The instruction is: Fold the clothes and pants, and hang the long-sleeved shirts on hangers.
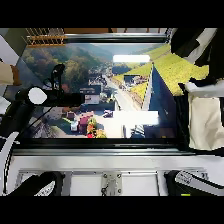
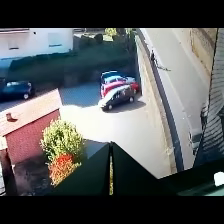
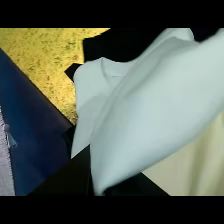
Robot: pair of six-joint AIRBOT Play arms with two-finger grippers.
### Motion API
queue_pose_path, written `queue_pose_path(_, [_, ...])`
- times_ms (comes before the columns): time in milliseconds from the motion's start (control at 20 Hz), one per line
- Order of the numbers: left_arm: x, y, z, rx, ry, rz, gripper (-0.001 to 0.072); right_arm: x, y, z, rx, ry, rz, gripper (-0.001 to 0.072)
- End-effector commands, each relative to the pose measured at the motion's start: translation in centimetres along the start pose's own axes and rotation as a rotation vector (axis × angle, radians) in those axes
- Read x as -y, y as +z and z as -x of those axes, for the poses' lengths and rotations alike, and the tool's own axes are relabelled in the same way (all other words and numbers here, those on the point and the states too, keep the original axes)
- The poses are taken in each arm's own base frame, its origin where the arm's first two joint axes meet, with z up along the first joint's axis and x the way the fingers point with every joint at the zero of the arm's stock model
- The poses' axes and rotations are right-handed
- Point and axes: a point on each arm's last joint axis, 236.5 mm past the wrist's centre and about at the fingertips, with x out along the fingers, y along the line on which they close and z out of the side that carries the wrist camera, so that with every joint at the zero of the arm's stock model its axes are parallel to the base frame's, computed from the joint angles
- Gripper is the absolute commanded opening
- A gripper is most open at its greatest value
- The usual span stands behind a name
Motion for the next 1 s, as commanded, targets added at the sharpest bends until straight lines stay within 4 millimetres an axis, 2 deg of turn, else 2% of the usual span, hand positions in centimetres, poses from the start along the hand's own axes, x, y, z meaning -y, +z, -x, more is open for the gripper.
queue_pose_path(0, [0.0,0.0,0.0,0.000,0.000,-0.001,0.0007,3.2,-3.7,1.6,-0.103,-0.063,-0.074,0.0009])
queue_pose_path(400, [0.0,0.0,0.0,-0.001,0.001,-0.002,0.0007,8.3,-15.8,4.9,-0.267,-0.340,-0.172,0.0009])
queue_pose_path(500, [0.0,0.0,0.0,0.000,0.001,-0.002,0.0007,8.7,-18.1,5.0,-0.301,-0.354,-0.173,0.0010])
queue_pose_path(600, [0.0,0.0,0.0,-0.002,0.001,-0.002,0.0007,8.8,-19.5,4.8,-0.325,-0.355,-0.179,0.0027])
queue_pose_path(650, [0.0,-0.1,0.0,-0.005,0.002,-0.003,0.0007,8.8,-19.7,4.8,-0.332,-0.356,-0.180,0.0165])
queue_pose_path(700, [0.0,-0.3,0.0,-0.011,0.002,-0.003,0.0007,8.9,-19.7,4.8,-0.333,-0.359,-0.179,0.0462])
queue_pose_path(750, [0.0,-0.4,0.0,-0.018,0.002,-0.003,0.0007,9.1,-19.7,4.9,-0.333,-0.369,-0.173,0.0686])
queue_pose_path(850, [-0.1,-0.6,0.0,-0.027,0.003,-0.003,0.0007,10.4,-18.8,6.0,-0.315,-0.431,-0.134,0.0706])
queue_pose_path(950, [-0.1,-0.6,0.0,-0.026,0.003,-0.003,0.0007,10.9,-15.6,8.1,-0.225,-0.488,-0.085,0.0706])
